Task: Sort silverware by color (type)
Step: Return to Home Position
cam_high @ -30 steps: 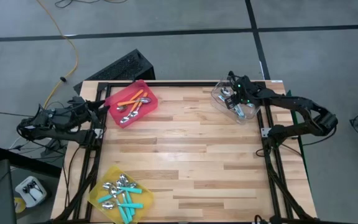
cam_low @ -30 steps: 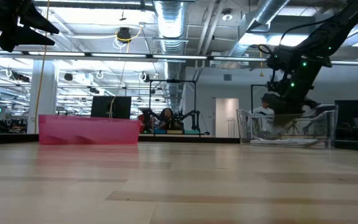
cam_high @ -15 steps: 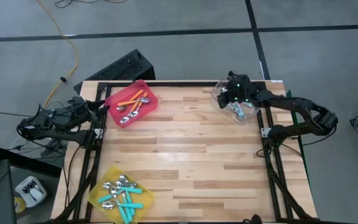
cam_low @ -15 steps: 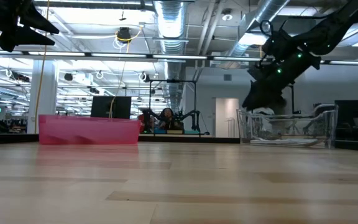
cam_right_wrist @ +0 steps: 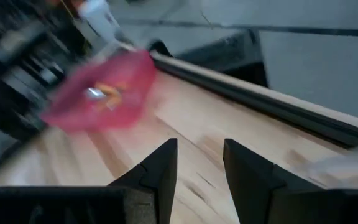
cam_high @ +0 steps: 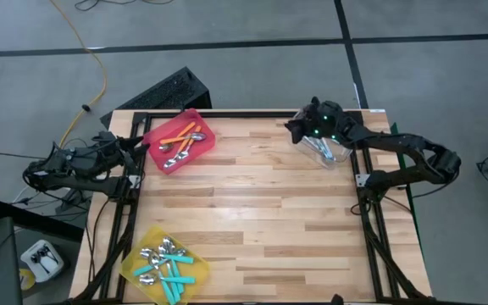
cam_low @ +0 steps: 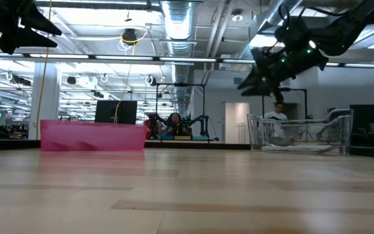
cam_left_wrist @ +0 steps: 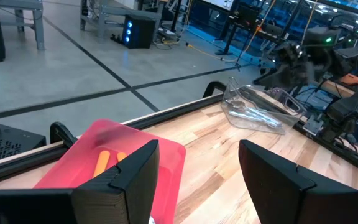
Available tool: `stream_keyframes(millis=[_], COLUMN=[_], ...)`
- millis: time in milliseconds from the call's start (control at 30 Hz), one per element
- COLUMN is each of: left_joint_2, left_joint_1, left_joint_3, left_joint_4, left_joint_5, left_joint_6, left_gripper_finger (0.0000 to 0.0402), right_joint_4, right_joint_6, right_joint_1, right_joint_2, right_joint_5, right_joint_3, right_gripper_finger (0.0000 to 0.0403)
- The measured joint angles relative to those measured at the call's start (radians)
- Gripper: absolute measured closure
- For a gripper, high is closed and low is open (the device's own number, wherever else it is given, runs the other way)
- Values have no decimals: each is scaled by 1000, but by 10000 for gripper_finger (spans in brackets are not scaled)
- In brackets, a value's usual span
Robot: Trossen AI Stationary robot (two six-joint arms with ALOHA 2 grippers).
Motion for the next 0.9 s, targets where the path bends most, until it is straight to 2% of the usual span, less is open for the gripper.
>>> stream_keyframes(millis=[333,600,767,900], left_joint_2=[0,0,0,0], left_joint_1=[0,0,0,0], left_joint_3=[0,0,0,0], left_joint_4=[0,0,0,0], left_joint_5=[0,0,-4,-4], left_joint_6=[0,0,0,-1], left_gripper_finger=[196,196,196,196], right_joint_4=[368,552,670,683], right_joint_6=[52,339,301,289], right_joint_1=[128,226,270,292], right_joint_2=[-1,-1,-52,-148], right_joint_5=[-255,-262,-332,-344], right_joint_3=[0,0,0,0], right_gripper_finger=[249,249,249,249])
